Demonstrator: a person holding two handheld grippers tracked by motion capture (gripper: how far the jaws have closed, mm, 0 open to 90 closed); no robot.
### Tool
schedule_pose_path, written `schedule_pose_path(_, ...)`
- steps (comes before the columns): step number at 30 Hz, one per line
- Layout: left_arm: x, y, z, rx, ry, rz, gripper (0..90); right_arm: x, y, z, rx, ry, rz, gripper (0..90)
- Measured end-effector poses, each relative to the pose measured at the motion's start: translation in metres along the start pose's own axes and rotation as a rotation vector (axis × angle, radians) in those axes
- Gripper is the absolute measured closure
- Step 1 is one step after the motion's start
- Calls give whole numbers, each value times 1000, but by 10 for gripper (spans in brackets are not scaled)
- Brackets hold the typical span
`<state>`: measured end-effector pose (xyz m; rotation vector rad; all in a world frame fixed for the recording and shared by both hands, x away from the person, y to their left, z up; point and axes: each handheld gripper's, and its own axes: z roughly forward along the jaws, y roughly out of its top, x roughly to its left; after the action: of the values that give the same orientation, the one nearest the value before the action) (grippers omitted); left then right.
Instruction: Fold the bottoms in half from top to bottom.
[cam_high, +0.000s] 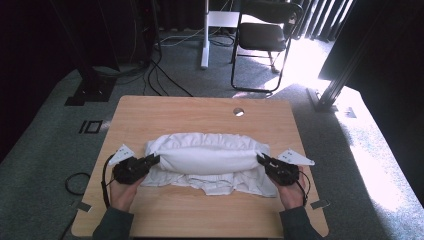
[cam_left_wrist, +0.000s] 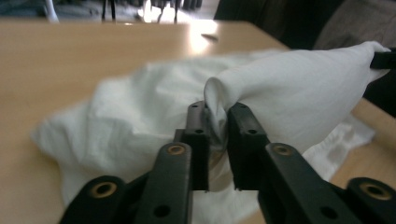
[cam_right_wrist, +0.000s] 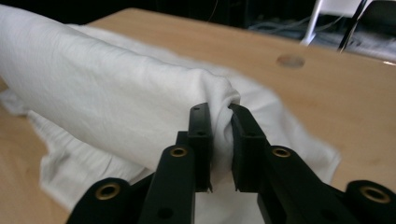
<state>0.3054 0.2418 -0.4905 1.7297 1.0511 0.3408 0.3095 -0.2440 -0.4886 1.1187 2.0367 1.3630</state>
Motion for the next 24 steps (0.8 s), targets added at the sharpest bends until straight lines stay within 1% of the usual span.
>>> schedule_pose_path(1, 1, -3, -1, 0, 6, -7, 658, 0, -4, 0, 14, 10, 5, 666)
schedule_pose_path(2, 1, -3, -2, -3, 12, -7, 610, -1, -7, -2, 12, 11, 6, 585)
schedule_pose_path(4, 2, 3, -5, -36, 17, -22, 549, -3, -4, -6, -9, 10, 21, 476)
schedule_pose_path(5, 2, 8, -7, -46, 12, -24, 533, -4, 0, -9, -24, 0, 26, 445)
schedule_pose_path(6, 2, 8, -7, -46, 12, -24, 520, -4, 0, -9, -24, 0, 26, 445)
schedule_pose_path(7, 2, 8, -7, -46, 12, -24, 520, -5, 6, -10, -39, -14, 26, 445)
schedule_pose_path(8, -2, 27, -10, -83, 21, -4, 507, -5, 19, -12, -69, -30, 26, 402)
schedule_pose_path(9, -3, 32, -9, -83, 15, -3, 505, -5, 24, -12, -78, -31, 26, 402)
schedule_pose_path(10, -4, 36, -8, -81, 17, -1, 502, -4, 32, -8, -75, -29, 28, 405)
schedule_pose_path(11, -7, 42, -5, -75, 29, 12, 502, -4, 32, -8, -75, -29, 28, 405)
schedule_pose_path(12, -9, 49, -1, -76, 25, 16, 504, 0, 42, 1, -67, -29, 20, 405)
schedule_pose_path(13, -11, 54, 4, -69, 16, 21, 504, 0, 42, 1, -67, -29, 20, 405)
schedule_pose_path(15, -17, 63, 17, -51, 23, 25, 507, 5, 51, 14, -48, -19, 22, 409)
schedule_pose_path(17, -23, 69, 31, -30, 7, 14, 511, 11, 57, 27, -27, -14, 12, 419)
schedule_pose_path(18, -26, 70, 40, -24, -2, 7, 512, 14, 60, 34, -23, -12, 10, 420)
schedule_pose_path(19, -28, 70, 45, -16, -8, 5, 512, 17, 62, 43, -13, -3, 14, 425)
schedule_pose_path(22, -37, 67, 65, 21, -17, 0, 514, 24, 64, 61, 8, 11, 27, 427)
schedule_pose_path(23, -38, 64, 71, 41, -14, 0, 514, 26, 63, 67, 17, 13, 28, 427)
schedule_pose_path(24, -40, 61, 76, 56, -8, -3, 514, 29, 61, 78, 37, 15, 31, 427)
